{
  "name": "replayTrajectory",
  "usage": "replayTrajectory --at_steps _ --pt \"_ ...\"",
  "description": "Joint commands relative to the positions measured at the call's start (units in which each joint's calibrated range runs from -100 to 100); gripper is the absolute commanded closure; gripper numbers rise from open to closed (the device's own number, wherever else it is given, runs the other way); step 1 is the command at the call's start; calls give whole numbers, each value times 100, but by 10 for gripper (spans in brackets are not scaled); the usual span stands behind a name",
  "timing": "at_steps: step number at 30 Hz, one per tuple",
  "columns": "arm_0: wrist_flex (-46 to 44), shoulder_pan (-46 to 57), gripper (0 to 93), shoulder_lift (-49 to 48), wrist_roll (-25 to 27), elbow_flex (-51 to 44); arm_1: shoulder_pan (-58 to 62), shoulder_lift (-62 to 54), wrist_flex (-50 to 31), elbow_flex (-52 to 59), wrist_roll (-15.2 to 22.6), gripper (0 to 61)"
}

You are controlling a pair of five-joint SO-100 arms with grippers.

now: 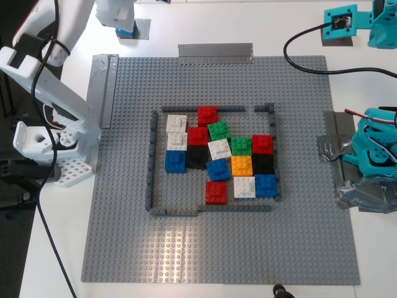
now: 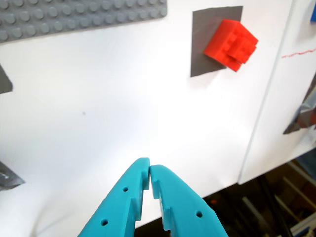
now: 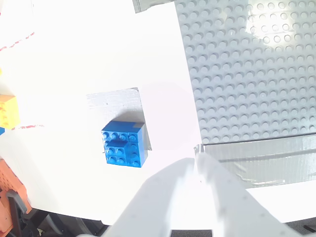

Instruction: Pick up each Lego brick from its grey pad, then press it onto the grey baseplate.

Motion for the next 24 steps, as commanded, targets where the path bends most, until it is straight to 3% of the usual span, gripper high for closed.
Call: replayTrajectory --at_steps 1,8,13,24 --pt "-31 -64 927 -98 -26 -272 411 -181 349 -847 88 612" --pt "-15 -64 927 -141 -26 -272 549 -559 -790 20 -142 612" --pt "-40 -57 927 -149 -31 -281 636 -550 -1189 219 14 612" --pt "-349 -565 927 -64 -368 -1112 -111 325 -400 -1073 68 612"
